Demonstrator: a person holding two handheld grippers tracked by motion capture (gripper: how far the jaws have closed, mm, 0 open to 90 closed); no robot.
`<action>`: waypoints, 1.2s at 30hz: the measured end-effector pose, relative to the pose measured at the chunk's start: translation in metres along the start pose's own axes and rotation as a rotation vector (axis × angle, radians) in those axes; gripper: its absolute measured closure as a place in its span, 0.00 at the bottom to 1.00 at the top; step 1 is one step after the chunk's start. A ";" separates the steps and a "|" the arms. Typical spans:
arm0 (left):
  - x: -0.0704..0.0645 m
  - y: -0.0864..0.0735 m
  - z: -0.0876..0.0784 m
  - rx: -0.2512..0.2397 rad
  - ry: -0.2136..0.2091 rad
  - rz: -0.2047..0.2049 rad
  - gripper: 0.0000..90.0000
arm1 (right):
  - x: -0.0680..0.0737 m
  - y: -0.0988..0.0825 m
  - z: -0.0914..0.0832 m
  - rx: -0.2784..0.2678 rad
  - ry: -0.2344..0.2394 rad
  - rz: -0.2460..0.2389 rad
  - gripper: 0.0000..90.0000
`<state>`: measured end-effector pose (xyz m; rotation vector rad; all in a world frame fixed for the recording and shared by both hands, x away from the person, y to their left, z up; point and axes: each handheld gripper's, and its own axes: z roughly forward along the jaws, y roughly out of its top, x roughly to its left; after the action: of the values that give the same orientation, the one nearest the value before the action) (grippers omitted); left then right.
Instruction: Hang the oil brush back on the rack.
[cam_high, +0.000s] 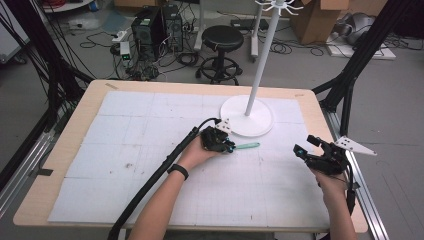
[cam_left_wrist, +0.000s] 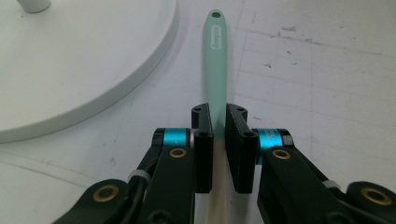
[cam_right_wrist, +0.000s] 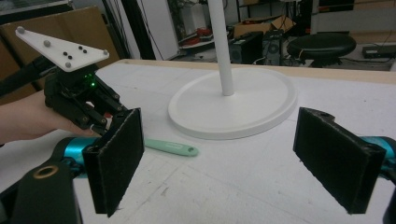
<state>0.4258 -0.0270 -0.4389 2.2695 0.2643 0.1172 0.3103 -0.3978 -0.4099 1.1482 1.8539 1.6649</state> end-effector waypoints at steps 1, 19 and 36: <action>0.000 0.000 0.000 0.000 0.000 0.000 0.91 | 0.000 0.000 0.000 -0.001 0.000 -0.001 0.17; 0.000 0.017 -0.041 -0.156 0.081 0.030 0.91 | -0.001 -0.001 0.000 0.014 -0.014 -0.007 0.17; 0.006 0.036 -0.107 -0.410 0.209 -0.004 0.91 | -0.001 -0.003 0.002 0.034 -0.019 -0.011 0.17</action>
<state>0.4189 0.0305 -0.3418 1.8500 0.3222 0.3739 0.3117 -0.3972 -0.4131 1.1610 1.8809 1.6164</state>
